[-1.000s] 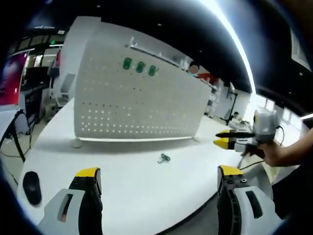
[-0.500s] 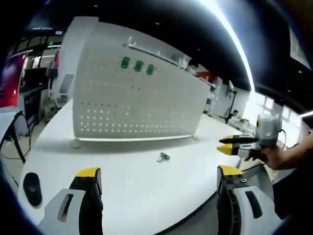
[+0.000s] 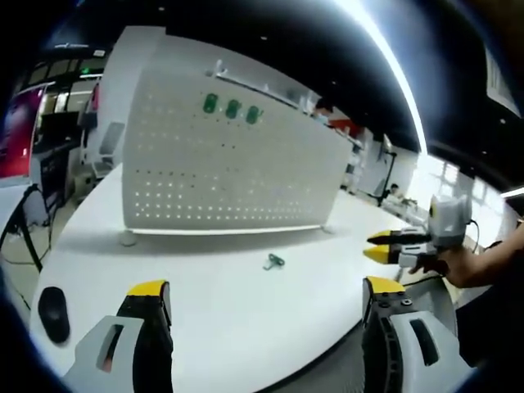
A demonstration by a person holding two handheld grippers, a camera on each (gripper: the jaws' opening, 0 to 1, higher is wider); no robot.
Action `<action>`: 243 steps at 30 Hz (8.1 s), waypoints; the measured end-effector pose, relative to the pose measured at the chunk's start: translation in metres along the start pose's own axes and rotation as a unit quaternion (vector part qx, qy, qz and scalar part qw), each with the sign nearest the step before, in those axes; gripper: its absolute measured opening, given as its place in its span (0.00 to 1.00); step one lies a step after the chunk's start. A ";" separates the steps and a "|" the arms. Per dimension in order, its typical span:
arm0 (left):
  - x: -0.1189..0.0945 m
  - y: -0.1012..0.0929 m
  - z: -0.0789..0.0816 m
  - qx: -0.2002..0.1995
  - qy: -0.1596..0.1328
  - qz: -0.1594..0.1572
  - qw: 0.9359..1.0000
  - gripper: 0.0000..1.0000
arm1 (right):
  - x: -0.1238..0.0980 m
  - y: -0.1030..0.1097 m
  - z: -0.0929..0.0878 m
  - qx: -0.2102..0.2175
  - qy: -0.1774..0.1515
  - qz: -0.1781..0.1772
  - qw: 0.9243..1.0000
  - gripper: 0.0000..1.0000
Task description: Insert the hook assembly into the mounting plate slot until the hook locks in place.
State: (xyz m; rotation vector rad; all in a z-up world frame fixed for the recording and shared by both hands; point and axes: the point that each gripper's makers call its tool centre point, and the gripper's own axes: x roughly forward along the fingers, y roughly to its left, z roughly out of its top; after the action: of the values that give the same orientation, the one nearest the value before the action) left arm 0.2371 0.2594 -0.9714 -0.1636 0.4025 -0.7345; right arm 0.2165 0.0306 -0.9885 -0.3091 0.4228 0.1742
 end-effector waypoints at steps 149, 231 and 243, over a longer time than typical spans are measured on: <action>0.008 0.000 -0.019 0.014 0.054 -0.015 0.998 0.96 | 0.088 0.001 0.040 0.132 0.020 0.084 0.988 0.00; 0.036 -0.055 0.061 -0.150 0.003 -0.250 0.956 0.01 | 0.000 0.132 0.115 0.248 -0.058 0.452 0.855 0.05; 0.035 -0.010 0.023 -0.136 0.021 -0.087 0.987 0.01 | 0.010 0.140 0.103 0.129 -0.005 0.369 0.921 0.17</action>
State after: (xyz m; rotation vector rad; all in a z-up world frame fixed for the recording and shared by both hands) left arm 0.2635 0.2288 -0.9584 -0.4448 0.5330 -0.8538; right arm 0.2320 0.1973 -0.9394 0.1273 0.5315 0.8516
